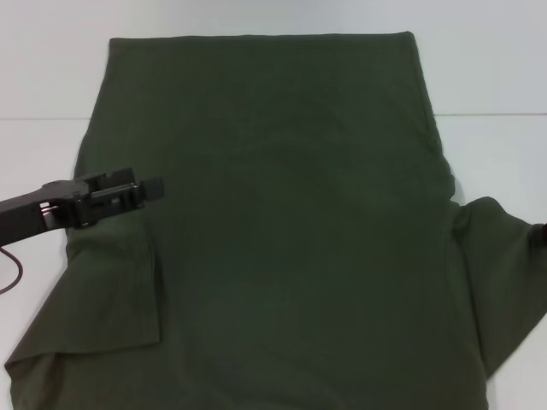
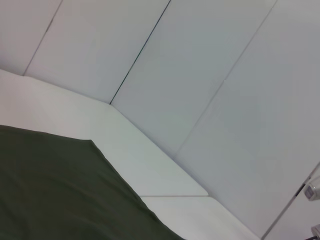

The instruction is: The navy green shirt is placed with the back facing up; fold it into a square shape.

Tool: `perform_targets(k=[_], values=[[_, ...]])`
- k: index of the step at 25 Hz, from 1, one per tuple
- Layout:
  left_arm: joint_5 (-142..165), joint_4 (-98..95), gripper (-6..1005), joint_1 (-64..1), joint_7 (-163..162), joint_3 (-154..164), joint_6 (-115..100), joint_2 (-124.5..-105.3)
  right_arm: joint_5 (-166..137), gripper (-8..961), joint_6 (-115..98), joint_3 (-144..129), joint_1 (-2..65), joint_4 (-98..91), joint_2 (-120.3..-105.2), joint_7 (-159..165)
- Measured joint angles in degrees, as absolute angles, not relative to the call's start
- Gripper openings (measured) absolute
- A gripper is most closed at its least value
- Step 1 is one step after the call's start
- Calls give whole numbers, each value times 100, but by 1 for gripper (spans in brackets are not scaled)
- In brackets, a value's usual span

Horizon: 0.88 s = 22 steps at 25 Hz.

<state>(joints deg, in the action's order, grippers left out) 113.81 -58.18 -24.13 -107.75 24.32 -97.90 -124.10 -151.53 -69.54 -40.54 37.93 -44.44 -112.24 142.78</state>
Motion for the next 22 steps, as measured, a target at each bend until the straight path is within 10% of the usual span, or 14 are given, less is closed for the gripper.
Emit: perform_targets(k=[22], values=[[11161,-5807,887,-2344,-10788,2204,-9907,-12401,-15059,9,-9187,-3636,3939,-5205,-11067,14543]])
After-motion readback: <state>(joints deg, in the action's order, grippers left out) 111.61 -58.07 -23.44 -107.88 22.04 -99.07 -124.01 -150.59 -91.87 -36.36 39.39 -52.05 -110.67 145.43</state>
